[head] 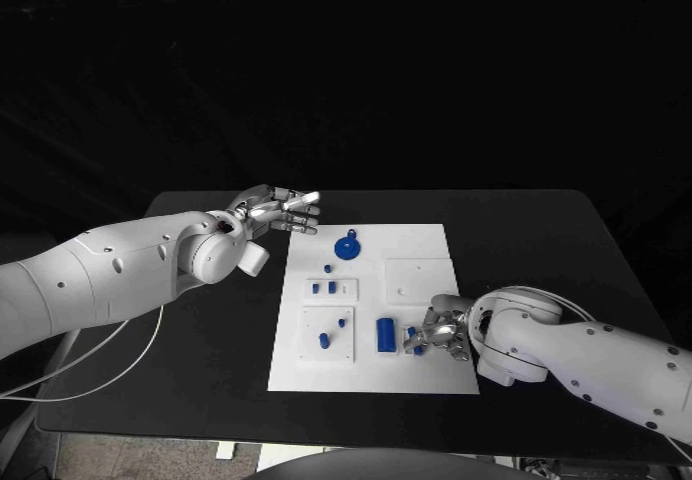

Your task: Assemble the parts on the task board

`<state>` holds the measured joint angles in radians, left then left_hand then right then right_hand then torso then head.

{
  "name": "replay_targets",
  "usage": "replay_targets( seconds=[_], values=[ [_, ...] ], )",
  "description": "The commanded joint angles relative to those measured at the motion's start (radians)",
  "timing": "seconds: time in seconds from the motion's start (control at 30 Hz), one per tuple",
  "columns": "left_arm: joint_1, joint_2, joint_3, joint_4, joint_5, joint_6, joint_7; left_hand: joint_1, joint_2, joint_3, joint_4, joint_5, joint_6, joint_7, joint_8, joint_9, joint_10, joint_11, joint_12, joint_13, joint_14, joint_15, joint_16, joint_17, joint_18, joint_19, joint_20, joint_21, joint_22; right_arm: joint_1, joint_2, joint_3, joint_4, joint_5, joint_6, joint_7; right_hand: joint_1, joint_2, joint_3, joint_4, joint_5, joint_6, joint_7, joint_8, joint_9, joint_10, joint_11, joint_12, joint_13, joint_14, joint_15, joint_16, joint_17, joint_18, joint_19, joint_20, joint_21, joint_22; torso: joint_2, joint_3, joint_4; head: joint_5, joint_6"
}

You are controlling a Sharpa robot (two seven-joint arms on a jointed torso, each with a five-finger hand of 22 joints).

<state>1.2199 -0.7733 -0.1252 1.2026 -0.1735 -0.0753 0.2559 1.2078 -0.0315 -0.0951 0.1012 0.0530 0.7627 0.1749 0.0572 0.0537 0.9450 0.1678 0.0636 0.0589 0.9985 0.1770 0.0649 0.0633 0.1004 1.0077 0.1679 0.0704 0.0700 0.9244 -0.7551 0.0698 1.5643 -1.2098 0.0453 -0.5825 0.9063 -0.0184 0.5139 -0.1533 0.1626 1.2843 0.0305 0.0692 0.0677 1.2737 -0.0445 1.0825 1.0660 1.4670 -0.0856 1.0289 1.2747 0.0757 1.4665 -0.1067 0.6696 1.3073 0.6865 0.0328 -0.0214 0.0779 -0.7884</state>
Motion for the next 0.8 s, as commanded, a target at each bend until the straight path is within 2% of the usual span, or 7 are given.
replay_targets(
  seconds=[0.03, 0.3, 0.8],
  values=[
    [0.001, 0.000, 0.001, 0.003, -0.004, 0.006, 0.003, 0.001, 0.000, 0.004, -0.003, -0.004, 0.001, -0.001, -0.002, 0.001, -0.004, 0.000, -0.003, -0.001, -0.006, 0.000, -0.004, -0.001, 0.009, 0.005, -0.002, -0.001, 0.000, -0.006, -0.003, -0.005, -0.003, -0.045, -0.021, -0.003, 0.014, 0.008, 0.003, 0.002, -0.004, -0.001, -0.003, -0.006, -0.002, 0.004, -0.002, -0.003, 0.000, 0.008, -0.004, -0.005, -0.001, -0.015, 0.053, -0.005, 0.004, 0.036, 0.000, -0.0002, -0.0002, 0.001, 0.000],
    [0.001, 0.000, 0.001, 0.004, -0.005, 0.005, 0.000, 0.002, -0.001, 0.004, -0.003, -0.004, -0.002, -0.002, -0.002, 0.000, -0.007, 0.000, -0.003, -0.001, -0.006, 0.001, -0.004, -0.001, 0.010, 0.005, -0.002, -0.001, 0.000, -0.006, -0.007, -0.005, 0.005, -0.055, -0.024, 0.005, 0.017, 0.011, 0.007, 0.002, -0.012, -0.001, -0.003, -0.006, -0.002, 0.006, -0.003, -0.003, 0.000, 0.008, -0.005, -0.007, -0.003, -0.015, 0.052, -0.006, 0.005, 0.035, 0.000, -0.0002, -0.0003, 0.003, 0.002],
    [0.001, 0.000, 0.001, 0.004, -0.005, 0.004, 0.000, 0.001, -0.001, 0.004, -0.003, -0.004, -0.003, -0.002, -0.002, 0.000, -0.008, -0.001, -0.003, -0.001, -0.006, 0.000, -0.004, -0.001, 0.010, 0.005, -0.002, -0.001, 0.000, -0.006, -0.004, -0.005, 0.003, -0.052, 0.012, -0.001, 0.005, -0.007, -0.022, 0.021, -0.018, -0.002, -0.003, -0.006, -0.002, 0.002, -0.002, -0.006, -0.003, 0.007, -0.004, -0.008, -0.004, -0.015, 0.052, -0.005, 0.003, 0.033, 0.000, 0.0000, -0.0008, 0.003, 0.001]
  ],
)
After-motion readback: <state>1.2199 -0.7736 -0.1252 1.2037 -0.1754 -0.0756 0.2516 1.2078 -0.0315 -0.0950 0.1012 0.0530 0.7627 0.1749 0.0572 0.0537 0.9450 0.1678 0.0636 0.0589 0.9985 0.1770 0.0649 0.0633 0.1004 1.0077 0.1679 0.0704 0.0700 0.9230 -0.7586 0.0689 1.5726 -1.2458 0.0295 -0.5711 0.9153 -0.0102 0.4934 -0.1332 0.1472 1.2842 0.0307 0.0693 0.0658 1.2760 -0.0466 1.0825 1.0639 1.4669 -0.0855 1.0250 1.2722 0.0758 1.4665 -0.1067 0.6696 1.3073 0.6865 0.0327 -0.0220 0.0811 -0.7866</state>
